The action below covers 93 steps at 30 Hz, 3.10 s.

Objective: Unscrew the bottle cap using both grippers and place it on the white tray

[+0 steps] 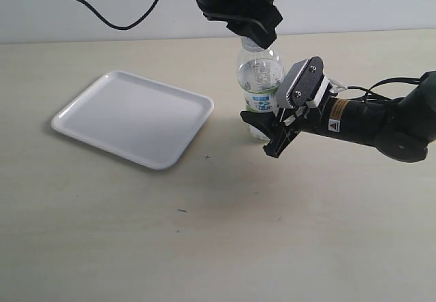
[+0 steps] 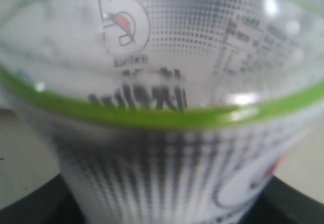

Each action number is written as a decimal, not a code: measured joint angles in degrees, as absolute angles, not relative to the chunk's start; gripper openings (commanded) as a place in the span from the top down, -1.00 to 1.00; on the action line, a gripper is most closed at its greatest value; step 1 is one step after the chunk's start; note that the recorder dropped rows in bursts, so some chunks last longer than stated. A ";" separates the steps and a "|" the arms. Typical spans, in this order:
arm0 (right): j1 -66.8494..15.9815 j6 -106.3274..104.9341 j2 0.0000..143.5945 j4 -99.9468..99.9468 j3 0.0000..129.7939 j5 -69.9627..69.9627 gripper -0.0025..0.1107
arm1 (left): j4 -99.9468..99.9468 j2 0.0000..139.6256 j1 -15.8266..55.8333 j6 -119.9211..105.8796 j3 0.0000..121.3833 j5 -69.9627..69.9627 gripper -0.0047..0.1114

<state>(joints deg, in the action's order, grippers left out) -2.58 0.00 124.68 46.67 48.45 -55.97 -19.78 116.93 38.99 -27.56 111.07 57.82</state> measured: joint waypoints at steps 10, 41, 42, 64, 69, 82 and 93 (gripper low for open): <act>-2.58 0.00 124.68 46.67 48.45 -55.97 0.96 | -19.78 116.93 38.99 -27.32 111.07 57.82 -0.04; -2.58 0.52 124.68 46.22 48.45 -55.97 0.96 | -19.78 115.89 38.99 -52.91 111.07 58.23 -0.41; -2.58 0.52 124.68 46.22 48.45 -55.97 0.96 | -19.78 115.89 38.99 -53.02 111.07 58.24 -0.46; -2.58 0.73 124.68 46.13 48.45 -55.75 0.96 | -16.91 115.64 38.99 -68.20 111.07 60.21 -0.48; -2.58 0.00 124.68 46.09 48.45 -55.64 0.96 | -16.80 115.64 38.99 -75.86 111.07 60.93 -0.45; -2.58 -4.84 124.43 44.75 48.45 -54.73 0.96 | -16.80 115.64 38.99 -78.00 111.07 62.02 -0.35; -2.58 -5.07 124.43 44.56 48.45 -54.63 0.96 | -19.50 115.64 38.99 -74.96 111.07 62.71 -0.27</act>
